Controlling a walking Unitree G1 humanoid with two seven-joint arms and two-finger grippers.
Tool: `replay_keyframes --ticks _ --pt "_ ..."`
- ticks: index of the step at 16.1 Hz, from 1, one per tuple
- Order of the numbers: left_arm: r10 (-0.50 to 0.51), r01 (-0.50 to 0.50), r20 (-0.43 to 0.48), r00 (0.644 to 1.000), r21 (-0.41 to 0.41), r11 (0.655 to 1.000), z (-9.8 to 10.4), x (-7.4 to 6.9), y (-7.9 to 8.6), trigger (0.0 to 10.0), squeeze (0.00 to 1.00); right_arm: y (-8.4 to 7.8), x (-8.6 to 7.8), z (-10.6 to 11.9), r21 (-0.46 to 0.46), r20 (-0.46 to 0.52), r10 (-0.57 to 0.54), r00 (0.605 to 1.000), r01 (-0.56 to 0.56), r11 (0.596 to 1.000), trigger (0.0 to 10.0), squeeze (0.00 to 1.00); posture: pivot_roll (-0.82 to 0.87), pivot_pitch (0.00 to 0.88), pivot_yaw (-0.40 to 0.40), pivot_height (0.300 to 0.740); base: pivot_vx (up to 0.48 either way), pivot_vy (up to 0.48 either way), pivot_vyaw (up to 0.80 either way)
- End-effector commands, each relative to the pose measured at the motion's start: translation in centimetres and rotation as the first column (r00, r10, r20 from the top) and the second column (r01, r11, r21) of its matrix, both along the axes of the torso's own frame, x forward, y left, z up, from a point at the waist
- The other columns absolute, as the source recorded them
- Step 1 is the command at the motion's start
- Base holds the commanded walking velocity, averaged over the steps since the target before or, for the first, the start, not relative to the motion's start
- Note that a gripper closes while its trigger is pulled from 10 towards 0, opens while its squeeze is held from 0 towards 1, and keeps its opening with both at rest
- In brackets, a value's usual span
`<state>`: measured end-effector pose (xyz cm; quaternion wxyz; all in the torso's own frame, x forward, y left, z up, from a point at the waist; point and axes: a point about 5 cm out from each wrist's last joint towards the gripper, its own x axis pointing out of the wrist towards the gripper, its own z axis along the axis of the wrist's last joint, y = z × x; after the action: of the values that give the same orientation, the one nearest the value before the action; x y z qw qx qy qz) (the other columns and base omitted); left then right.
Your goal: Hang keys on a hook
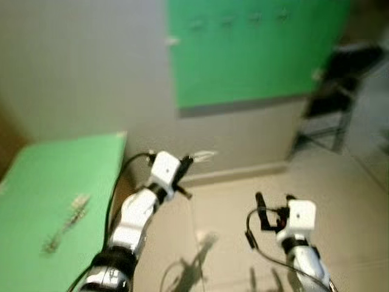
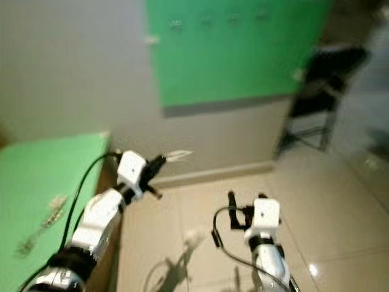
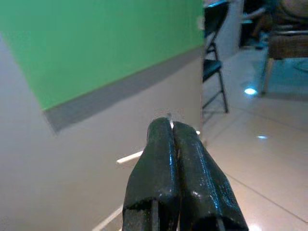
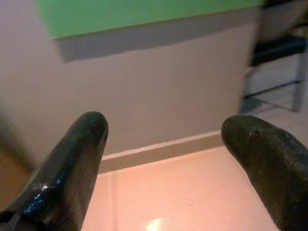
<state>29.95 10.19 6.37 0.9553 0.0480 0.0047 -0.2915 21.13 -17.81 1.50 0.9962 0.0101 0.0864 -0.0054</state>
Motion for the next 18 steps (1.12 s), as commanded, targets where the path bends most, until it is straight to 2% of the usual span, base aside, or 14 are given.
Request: replay_keyframes --ticks 1,4,5,7,11,14,18 --pt "-0.036 0.036 0.034 0.999 -0.011 0.999 1.2 0.2 -1.1 0.0 0.00 -0.6 0.2 0.6 -0.015 0.028 -0.031 0.999 0.032 0.999 10.0 0.00 -0.22 0.000 0.111 0.740 0.405 0.255 0.00" --pt "-0.011 0.010 0.053 0.999 0.023 1.000 1.6 0.0 -1.4 0.0 0.00 -0.6 0.5 1.0 -0.026 0.032 -0.029 0.999 0.030 0.999 10.0 0.00 -0.22 0.000 0.110 0.740 0.300 0.000 0.00" --pt "0.003 -0.003 0.045 0.999 0.005 1.000 1.8 0.1 -1.3 0.0 0.00 -0.6 0.6 1.1 -0.030 0.034 -0.028 0.999 0.029 0.999 10.0 0.00 -0.22 0.000 0.111 0.740 0.000 0.000 0.00" --pt "-0.030 0.030 0.042 0.999 0.005 1.000 2.0 -0.2 -1.5 0.0 0.00 -0.6 0.6 1.2 -0.037 0.036 -0.026 0.999 0.027 0.999 10.0 0.00 -0.21 0.000 0.113 0.740 0.000 0.000 0.00" --pt "-0.041 0.041 0.038 0.998 0.010 0.999 2.4 -0.3 -2.2 0.0 0.00 -0.4 0.9 1.4 -0.035 0.041 -0.023 0.999 0.024 0.999 10.0 0.00 -0.21 0.000 0.117 0.740 0.429 0.131 0.00" --pt "-0.024 0.021 0.050 0.998 0.049 0.999 2.1 -0.5 -2.2 0.0 0.00 -0.2 1.0 1.5 -0.036 0.037 -0.013 0.999 0.014 0.999 10.0 0.00 -0.22 0.000 0.118 0.740 0.445 0.000 0.00" --pt "-0.023 0.019 0.044 0.999 0.073 0.997 1.6 -0.6 -2.2 0.0 0.00 -0.1 0.9 1.4 -0.035 0.029 -0.006 1.000 0.007 0.999 10.0 0.00 -0.22 0.000 0.122 0.740 0.362 -0.308 0.00"
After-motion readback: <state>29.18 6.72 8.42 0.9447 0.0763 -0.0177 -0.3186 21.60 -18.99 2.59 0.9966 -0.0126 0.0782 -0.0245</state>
